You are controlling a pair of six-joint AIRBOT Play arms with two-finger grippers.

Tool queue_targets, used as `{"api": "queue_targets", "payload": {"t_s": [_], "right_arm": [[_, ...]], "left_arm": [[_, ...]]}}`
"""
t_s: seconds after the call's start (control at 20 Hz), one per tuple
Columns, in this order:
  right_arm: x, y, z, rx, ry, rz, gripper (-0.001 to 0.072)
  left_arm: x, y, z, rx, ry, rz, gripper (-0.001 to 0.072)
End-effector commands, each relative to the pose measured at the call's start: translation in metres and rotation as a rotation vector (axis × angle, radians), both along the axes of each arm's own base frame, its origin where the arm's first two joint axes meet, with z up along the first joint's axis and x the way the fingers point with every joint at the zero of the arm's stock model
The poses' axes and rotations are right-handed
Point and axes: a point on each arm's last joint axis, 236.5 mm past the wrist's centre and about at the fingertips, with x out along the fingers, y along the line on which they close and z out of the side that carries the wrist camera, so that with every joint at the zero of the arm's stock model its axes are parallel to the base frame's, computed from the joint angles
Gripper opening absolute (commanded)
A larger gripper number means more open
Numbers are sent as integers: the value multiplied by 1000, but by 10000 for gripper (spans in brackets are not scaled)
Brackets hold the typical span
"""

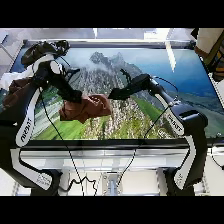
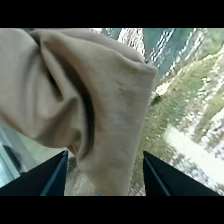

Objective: Fold the shirts.

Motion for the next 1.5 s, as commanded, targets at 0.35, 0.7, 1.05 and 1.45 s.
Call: {"api": "queue_targets", "payload": {"t_s": [0.35,0.7,1.05,1.45], "right_arm": [[-8,24,-36,65,81,-15,534],[-6,47,-30,204,126,-53,513],[-47,85,-26,213,162,62,512],[-88,136,-36,161,125,142,427]], "left_arm": [[-50,41,-78,176,191,33,417],[-58,42,-93,184,247,29,417],[-55,40,-94,179,235,32,417],[-51,32,-94,144,221,44,417]]}}
